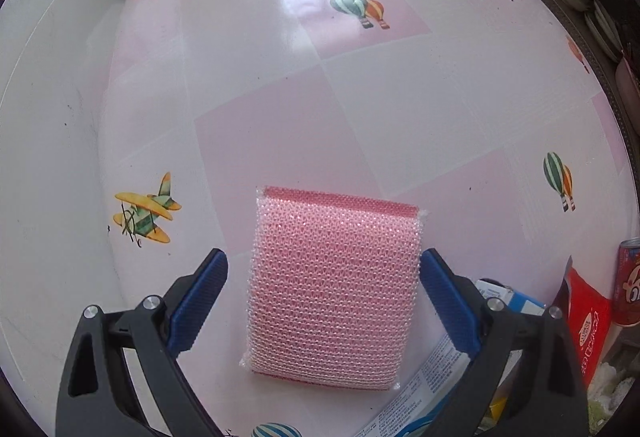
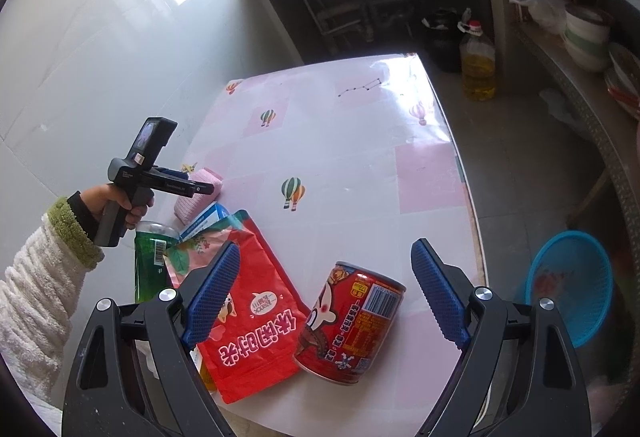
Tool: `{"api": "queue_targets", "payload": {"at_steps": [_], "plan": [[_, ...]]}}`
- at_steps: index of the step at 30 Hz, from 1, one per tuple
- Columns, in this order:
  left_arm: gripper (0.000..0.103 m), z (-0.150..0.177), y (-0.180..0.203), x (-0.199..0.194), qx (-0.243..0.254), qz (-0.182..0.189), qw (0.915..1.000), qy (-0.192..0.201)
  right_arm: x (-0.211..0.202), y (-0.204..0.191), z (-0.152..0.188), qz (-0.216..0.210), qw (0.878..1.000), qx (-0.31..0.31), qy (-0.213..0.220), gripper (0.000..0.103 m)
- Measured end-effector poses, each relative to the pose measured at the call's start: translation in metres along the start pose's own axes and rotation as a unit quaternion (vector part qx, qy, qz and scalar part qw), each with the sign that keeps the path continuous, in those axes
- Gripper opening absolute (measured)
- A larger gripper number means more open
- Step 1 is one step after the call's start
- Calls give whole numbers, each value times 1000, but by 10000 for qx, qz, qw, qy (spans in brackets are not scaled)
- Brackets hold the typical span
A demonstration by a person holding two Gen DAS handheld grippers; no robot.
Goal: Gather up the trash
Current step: 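Reach the left gripper to the pink sponge and close on it, then lift the pink sponge with the left gripper while the right gripper reaches the red can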
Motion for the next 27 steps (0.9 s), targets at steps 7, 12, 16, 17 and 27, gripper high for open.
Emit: {"api": "queue_targets", "payload": {"at_steps": [7, 12, 16, 17, 27], "plan": [[95, -3, -3, 17, 92, -42, 9996, -279, 0, 2, -1, 20, 10000, 28, -19, 83], [85, -4, -2, 12, 97, -4, 9997, -222, -3, 5, 0, 53, 9999, 90, 20, 83], [80, 4, 9, 0, 24, -148, 9999, -74, -6, 8, 2, 76, 9999, 141, 36, 83], [80, 5, 8, -2, -9, -153, 9999, -11, -7, 9, 3, 80, 9998, 149, 42, 83], [79, 32, -24, -85, -933, -405, 9868, 1259, -28, 31, 13, 246, 9985, 463, 137, 83]]}}
Point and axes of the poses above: each gripper's, at about its wrist camera, not at the fingertips, and x roughly the way its jaws point, y to its right, z to its underside, the point moved 4 cm from there along x, roughly the way its jaws point, and after that the axes turned 2 degrees about z, right-handed, at the moved point
